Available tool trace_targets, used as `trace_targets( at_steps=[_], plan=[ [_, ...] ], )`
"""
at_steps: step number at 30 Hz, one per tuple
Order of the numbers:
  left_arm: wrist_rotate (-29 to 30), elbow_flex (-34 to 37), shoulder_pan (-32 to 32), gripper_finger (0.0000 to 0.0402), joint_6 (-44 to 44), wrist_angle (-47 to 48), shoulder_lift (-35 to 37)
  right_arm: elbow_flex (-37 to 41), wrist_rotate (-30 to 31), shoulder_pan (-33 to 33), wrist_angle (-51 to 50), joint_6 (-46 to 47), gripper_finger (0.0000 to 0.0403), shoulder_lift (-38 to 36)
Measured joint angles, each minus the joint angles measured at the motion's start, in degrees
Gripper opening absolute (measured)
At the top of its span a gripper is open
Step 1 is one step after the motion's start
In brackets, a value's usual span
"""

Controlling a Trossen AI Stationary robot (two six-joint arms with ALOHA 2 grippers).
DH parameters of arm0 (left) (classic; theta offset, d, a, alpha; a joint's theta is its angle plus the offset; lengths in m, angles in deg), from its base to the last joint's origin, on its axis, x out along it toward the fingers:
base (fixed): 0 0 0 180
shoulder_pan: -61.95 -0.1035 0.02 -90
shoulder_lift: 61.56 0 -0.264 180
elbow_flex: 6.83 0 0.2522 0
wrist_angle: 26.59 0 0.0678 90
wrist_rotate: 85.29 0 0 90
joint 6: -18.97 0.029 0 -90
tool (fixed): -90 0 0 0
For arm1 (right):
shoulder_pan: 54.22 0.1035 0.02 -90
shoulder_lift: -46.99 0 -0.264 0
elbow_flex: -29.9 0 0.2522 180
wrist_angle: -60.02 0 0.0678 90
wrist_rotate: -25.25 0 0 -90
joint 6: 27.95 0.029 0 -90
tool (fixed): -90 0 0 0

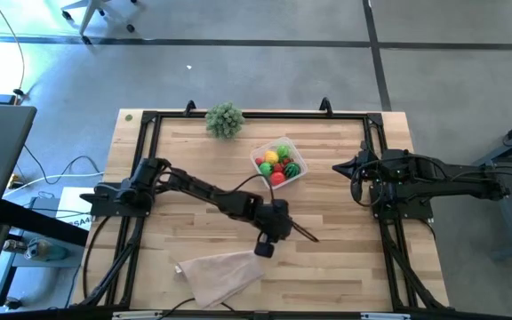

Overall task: Pick and placing Produce into tupperware
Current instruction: Put the red cherry into the transparent bin

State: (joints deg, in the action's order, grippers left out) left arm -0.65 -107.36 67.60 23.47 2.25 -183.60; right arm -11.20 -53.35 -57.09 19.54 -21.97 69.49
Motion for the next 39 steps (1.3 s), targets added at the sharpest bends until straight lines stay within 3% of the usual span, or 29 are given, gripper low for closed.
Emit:
trace_targets(
  at_steps=[8, 16, 21, 27, 33, 39],
  plan=[
    [5.83, -13.61, -1.84, 0.0074, 6.64, 19.5, 0.02, 0.0, 0.0, 0.02, 0.0, 0.0, 0.0, 0.0],
    [9.88, -20.35, -10.37, 0.0074, 10.36, 31.35, 2.22, 0.0, 0.0, 0.02, -0.04, 0.0, 0.0, 0.02],
    [8.77, -20.32, -19.03, 0.0074, 11.75, 30.38, 4.35, 0.0, 0.0, 0.01, 0.06, 0.0, 0.0, 0.01],
    [1.38, -20.49, -27.37, 0.0074, 13.13, 25.91, 2.31, 0.0, 0.0, 0.0, 0.01, 0.0, 0.0, 0.0],
    [-1.1, -20.29, -29.94, 0.0074, 13.26, 24.83, -3.06, 0.0, 0.0, 0.0, 0.0, 0.0, 0.0, 0.0],
    [1.09, -20.29, -30.14, 0.0074, 13.25, 22.59, -6.23, 0.0, 0.0, 0.02, -0.01, 0.02, 0.0, 0.0]
  ],
)
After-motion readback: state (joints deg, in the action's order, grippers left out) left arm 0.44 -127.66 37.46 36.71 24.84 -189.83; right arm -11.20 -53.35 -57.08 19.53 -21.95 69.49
